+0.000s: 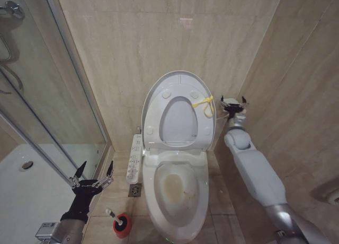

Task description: Open the toilet lid, clean the toilet bowl with a toilet brush, close the toilet lid, and flush.

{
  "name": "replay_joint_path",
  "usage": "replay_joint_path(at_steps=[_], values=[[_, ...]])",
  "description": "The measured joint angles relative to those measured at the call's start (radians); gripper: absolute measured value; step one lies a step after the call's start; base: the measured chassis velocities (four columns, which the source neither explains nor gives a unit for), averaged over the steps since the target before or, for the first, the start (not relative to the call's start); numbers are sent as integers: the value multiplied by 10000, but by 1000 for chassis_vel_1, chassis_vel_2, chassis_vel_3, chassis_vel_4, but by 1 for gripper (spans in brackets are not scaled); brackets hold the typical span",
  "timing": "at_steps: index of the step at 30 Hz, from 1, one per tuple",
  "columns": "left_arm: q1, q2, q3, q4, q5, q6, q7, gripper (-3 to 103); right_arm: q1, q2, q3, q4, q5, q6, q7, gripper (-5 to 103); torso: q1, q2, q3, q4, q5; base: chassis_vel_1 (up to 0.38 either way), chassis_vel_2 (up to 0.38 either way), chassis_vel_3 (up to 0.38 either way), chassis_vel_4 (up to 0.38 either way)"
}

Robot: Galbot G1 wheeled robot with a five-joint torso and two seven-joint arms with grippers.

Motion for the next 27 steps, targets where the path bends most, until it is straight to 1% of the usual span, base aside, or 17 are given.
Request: replay_joint_path(at_steps=[5,11,14,15,23,24,27], values=[[0,0,0,-1,0,0,1,100,620,55,-551,-272,-13,-8,29,100,0,0,0,-4,-2,0,0,0,0],[0,0,0,-1,0,0,0,100,697,-56,-961,-148,-2,-23,71,100,1,0,0,-2,0,0,0,0,0],[0,0,0,-1,0,0,0,100,374,-363,-1219,331,69,-74,70,100,0,0,0,-3,2,0,0,0,0],[0,0,0,-1,0,0,0,100,374,-363,-1219,331,69,-74,70,100,0,0,0,-3,2,0,0,0,0],[0,0,0,-1,0,0,0,100,-482,-1215,-1439,1994,722,-449,113,100,-1,0,-1,-3,1,0,0,0,0],[0,0,0,-1,0,0,0,100,-482,-1215,-1439,1994,722,-449,113,100,-1,0,-1,-3,1,0,0,0,0],[0,0,1,-1,0,0,1,100,-877,-1593,-1447,2727,982,-591,150,100,-1,0,-1,-5,1,0,0,0,0]])
